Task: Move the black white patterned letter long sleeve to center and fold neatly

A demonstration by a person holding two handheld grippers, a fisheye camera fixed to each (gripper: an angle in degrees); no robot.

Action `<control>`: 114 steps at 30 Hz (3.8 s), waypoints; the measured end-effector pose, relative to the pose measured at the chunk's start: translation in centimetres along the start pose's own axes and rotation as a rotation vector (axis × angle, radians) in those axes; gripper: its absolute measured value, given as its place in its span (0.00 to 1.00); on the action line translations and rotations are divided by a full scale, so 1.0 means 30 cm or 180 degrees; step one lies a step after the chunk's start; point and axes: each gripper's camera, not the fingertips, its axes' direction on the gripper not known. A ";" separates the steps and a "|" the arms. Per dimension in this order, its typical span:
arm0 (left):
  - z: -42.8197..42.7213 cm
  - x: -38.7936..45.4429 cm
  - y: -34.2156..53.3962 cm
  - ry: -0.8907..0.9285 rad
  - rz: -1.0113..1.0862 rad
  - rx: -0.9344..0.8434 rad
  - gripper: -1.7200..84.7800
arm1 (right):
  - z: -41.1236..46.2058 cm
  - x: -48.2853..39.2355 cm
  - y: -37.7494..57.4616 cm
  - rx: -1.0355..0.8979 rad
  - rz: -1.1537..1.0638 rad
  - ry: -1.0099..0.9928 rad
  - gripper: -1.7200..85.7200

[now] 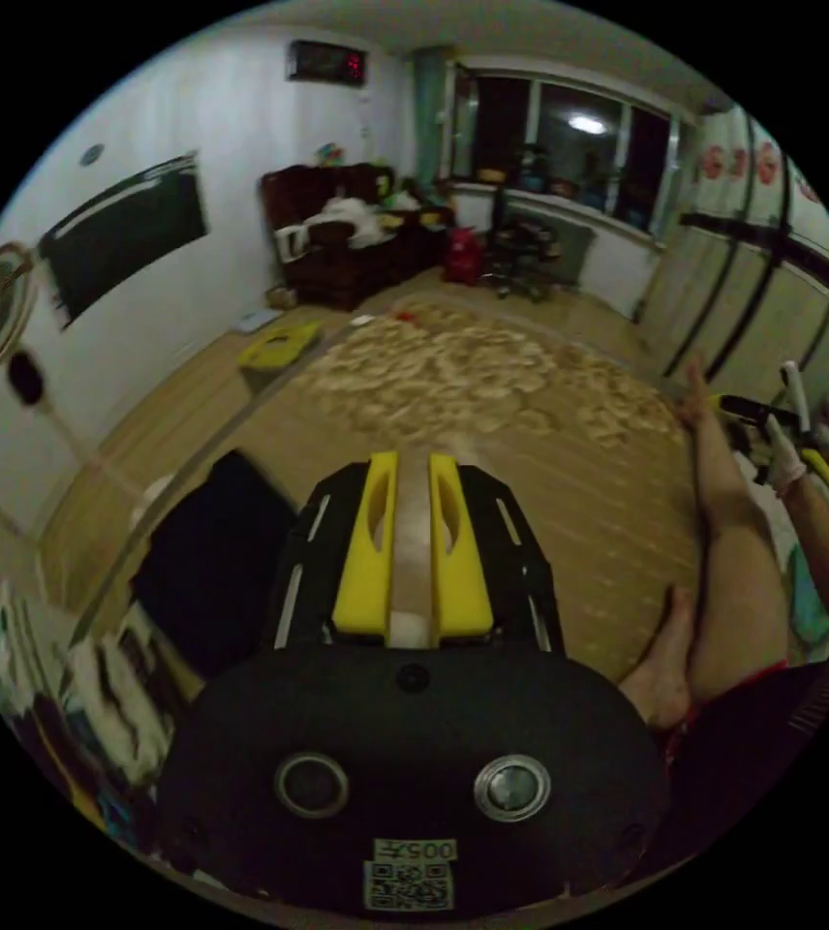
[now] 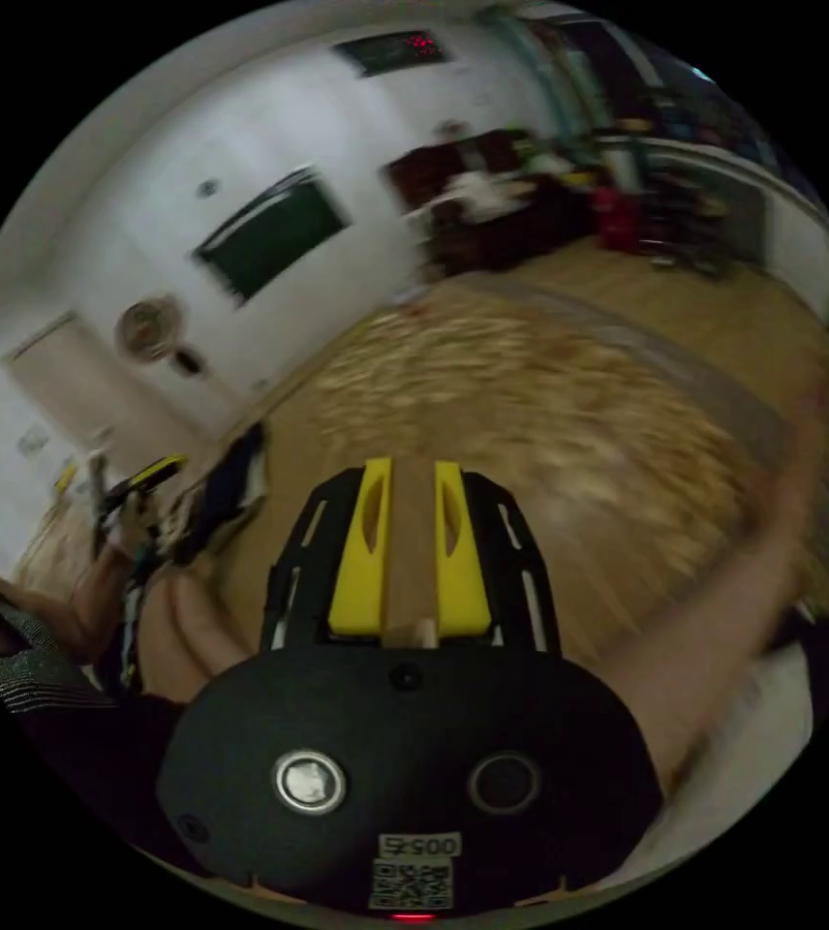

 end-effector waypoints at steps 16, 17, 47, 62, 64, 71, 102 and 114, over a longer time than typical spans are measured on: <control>0.688 2.453 -0.514 0.1694 0.2985 -0.0514 0.16 | -0.576 1.152 0.121 -0.0709 0.0563 0.1551 0.13; 0.731 2.571 -0.524 0.1678 0.3065 -0.0593 0.16 | -0.576 1.170 0.116 -0.0777 0.0508 0.1581 0.13; 0.479 3.109 -0.644 0.2768 0.2279 -0.0373 0.02 | -1.703 1.210 0.300 0.0743 0.0387 0.0532 0.00; -0.121 2.438 -0.545 0.2184 0.1538 0.0833 0.02 | -2.238 0.446 -0.010 0.2121 -0.0632 0.0914 0.00; -0.193 2.347 -0.492 0.1912 0.1515 0.0991 0.02 | -2.216 0.290 -0.074 0.2193 -0.0768 0.1321 0.00; -0.439 1.919 -0.287 0.1179 0.1102 0.1376 0.02 | -1.933 -0.033 -0.185 0.1534 -0.1344 -0.0004 0.00; -0.437 0.870 0.659 0.0502 -0.0352 -0.1558 0.09 | -0.381 -0.201 -0.161 -0.1622 -0.0653 -0.0065 0.06; -1.236 0.634 0.701 0.1115 0.0091 -0.0239 0.06 | -1.022 -0.436 -0.381 0.0044 -0.0868 -0.0776 0.00</control>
